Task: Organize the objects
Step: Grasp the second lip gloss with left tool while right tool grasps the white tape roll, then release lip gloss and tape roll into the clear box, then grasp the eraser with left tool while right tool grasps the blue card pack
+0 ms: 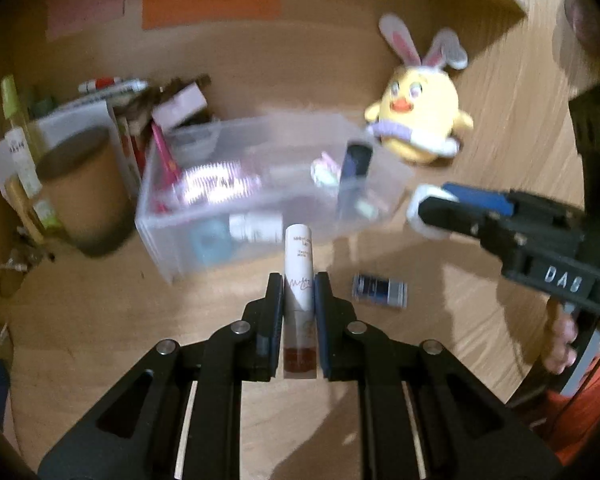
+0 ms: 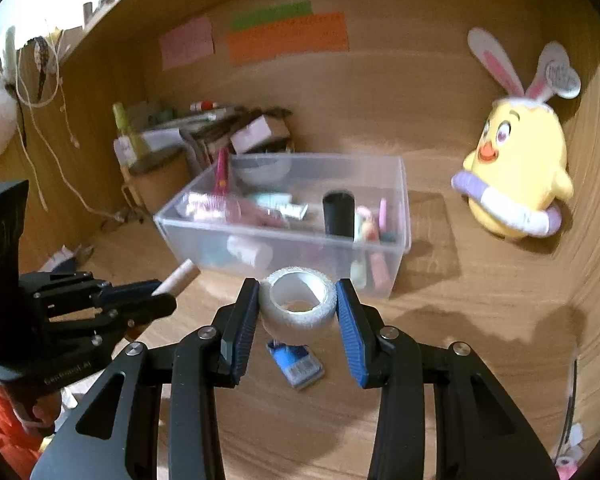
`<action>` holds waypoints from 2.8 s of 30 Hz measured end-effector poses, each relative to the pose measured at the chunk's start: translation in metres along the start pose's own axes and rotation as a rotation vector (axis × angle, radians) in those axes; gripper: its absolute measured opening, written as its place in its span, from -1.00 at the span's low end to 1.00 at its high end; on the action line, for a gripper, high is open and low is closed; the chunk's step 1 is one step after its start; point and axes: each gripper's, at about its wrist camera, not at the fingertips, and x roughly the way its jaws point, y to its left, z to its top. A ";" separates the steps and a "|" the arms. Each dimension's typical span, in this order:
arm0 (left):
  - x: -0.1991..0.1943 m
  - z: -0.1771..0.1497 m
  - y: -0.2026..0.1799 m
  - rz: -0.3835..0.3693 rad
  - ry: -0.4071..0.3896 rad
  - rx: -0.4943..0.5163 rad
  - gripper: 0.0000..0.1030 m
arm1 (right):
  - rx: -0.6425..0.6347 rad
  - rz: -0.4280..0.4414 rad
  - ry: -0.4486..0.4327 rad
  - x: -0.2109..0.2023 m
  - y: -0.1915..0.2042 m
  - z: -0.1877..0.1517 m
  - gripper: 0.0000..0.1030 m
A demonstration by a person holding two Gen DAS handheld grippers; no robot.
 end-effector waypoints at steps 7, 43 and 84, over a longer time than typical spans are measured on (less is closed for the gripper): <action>-0.004 0.036 0.010 -0.005 -0.065 -0.020 -0.72 | 0.007 -0.033 -0.063 -0.005 -0.007 0.023 -0.31; 0.046 0.074 -0.006 -0.026 0.020 0.061 -0.05 | -0.024 -0.094 0.028 0.033 -0.028 0.034 0.04; 0.097 -0.005 -0.001 -0.018 0.274 0.099 0.09 | -0.056 -0.009 0.246 0.057 -0.009 -0.042 -0.51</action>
